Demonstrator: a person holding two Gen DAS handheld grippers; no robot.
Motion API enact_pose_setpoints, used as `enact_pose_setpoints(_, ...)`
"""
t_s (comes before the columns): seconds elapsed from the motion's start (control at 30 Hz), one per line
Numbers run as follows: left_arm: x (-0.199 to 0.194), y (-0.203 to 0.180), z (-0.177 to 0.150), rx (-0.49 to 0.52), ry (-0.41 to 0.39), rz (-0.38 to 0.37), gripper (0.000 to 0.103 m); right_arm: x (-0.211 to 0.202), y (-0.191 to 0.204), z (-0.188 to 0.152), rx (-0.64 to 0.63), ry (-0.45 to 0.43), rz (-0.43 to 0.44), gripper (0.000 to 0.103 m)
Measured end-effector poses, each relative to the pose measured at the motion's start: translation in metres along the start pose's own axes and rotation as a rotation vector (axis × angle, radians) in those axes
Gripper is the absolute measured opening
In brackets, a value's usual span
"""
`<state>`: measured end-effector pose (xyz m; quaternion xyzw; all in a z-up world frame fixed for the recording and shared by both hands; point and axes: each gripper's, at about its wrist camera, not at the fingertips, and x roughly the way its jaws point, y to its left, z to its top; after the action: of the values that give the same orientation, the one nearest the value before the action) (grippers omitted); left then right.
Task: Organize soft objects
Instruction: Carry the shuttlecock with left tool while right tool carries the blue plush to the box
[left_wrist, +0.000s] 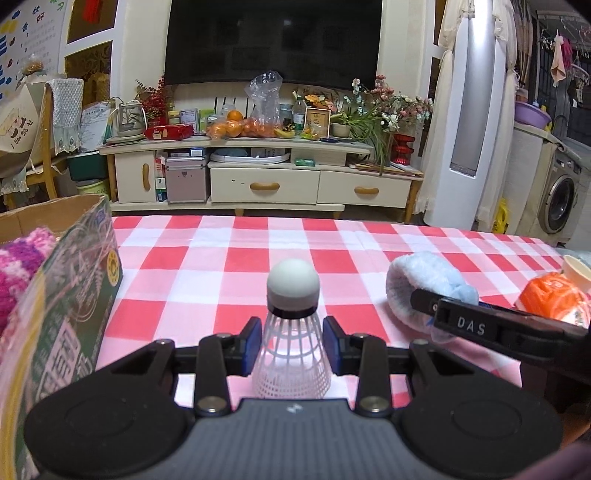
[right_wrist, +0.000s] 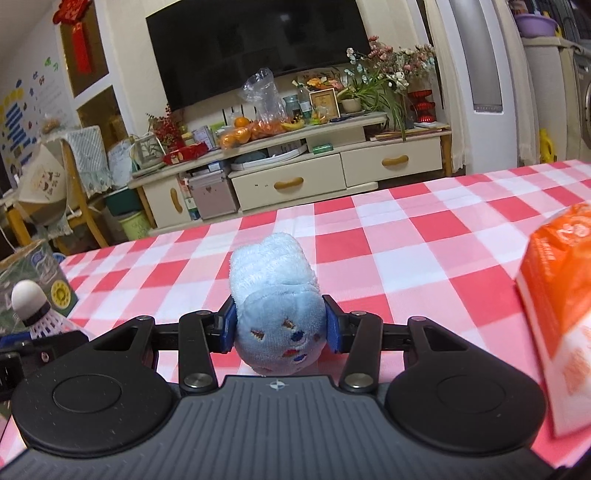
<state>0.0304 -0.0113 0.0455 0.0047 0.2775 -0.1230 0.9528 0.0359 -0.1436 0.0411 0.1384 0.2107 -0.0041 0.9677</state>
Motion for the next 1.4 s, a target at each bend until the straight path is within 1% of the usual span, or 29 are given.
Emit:
enact_pose_setpoints(0.2, -0.018, 0.002, -0.003, 0.004, -0.003, -0.018, 0.035, -0.025, 0.007, -0.003, -0.038, -0.017, -0.025, 0.057)
enact_pose_setpoints(0.4, -0.036, 0.005, -0.004, 0.003, 0.001, -0.042, 0.035, -0.043, 0.014, -0.004, -0.059, -0.015, -0.039, 0.057)
enact_pose_setpoints(0.53, -0.048, 0.008, -0.003, -0.006, -0.013, -0.062, 0.035, -0.053, 0.019, -0.006, -0.072, -0.011, -0.042, 0.057)
enact_pose_setpoints(0.77, -0.07, 0.014, -0.001, 0.009, -0.038, -0.079, 0.035, -0.068, 0.029, -0.005, -0.09, -0.018, -0.042, 0.057)
enact_pose_setpoints(1.17, -0.095, 0.031, 0.011, 0.0, -0.089, -0.107, 0.035, -0.091, 0.057, 0.002, -0.132, -0.048, -0.005, 0.057)
enact_pose_setpoints(1.3, -0.103, 0.041, 0.013, -0.007, -0.108, -0.113, 0.035, -0.098, 0.069, 0.003, -0.147, -0.05, 0.027, 0.057)
enact_pose_setpoints(1.4, -0.11, 0.049, 0.017, -0.02, -0.121, -0.114, 0.035, -0.1, 0.078, 0.006, -0.155, -0.046, 0.073, 0.057)
